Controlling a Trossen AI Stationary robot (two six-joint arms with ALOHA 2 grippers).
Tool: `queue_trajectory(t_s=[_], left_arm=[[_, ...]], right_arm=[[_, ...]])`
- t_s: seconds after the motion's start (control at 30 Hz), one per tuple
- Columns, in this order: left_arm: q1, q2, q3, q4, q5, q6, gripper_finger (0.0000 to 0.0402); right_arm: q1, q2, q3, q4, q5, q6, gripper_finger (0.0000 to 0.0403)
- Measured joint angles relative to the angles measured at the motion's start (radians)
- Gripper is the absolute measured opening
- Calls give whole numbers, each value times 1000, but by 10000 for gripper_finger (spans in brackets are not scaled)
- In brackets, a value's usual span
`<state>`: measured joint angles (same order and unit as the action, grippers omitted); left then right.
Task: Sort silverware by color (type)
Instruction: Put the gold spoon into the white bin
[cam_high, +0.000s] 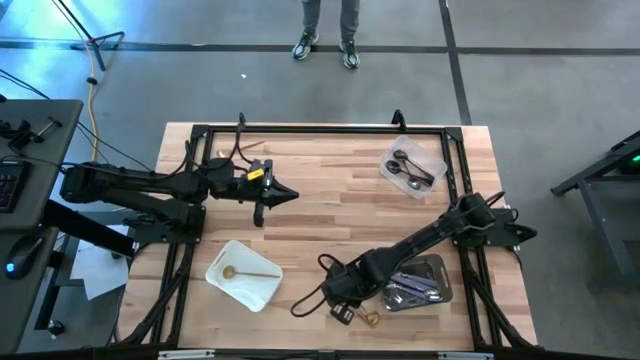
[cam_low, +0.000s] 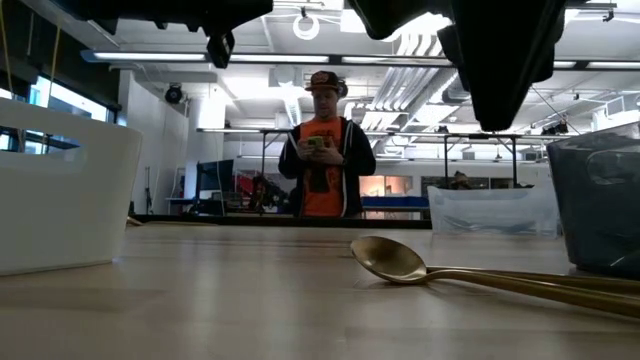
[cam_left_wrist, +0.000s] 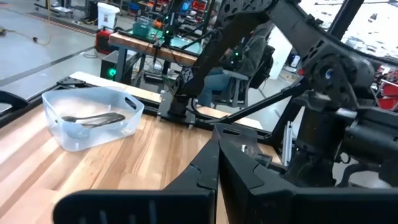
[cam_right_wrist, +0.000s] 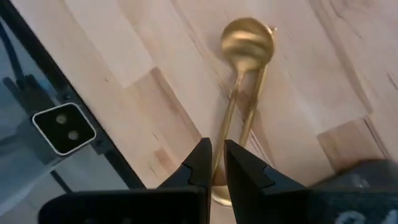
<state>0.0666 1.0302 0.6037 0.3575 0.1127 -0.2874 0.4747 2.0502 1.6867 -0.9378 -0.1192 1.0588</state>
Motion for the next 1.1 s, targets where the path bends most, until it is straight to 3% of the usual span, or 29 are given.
queue_trajectory(t_s=[0.2,0.53,0.67,1.1], left_arm=[[0,0,0,-7,-4,-17,0],[0,0,0,-67,-6,-25,0],[0,0,0,-68,-22,-25,0],[0,0,0,-69,-38,-25,0]], right_arm=[[-2,2,0,-26,23,42,44],[-1,45,0,-32,29,-122,147],[-2,87,0,-42,-12,-176,153],[-3,120,0,-49,6,-230,154]])
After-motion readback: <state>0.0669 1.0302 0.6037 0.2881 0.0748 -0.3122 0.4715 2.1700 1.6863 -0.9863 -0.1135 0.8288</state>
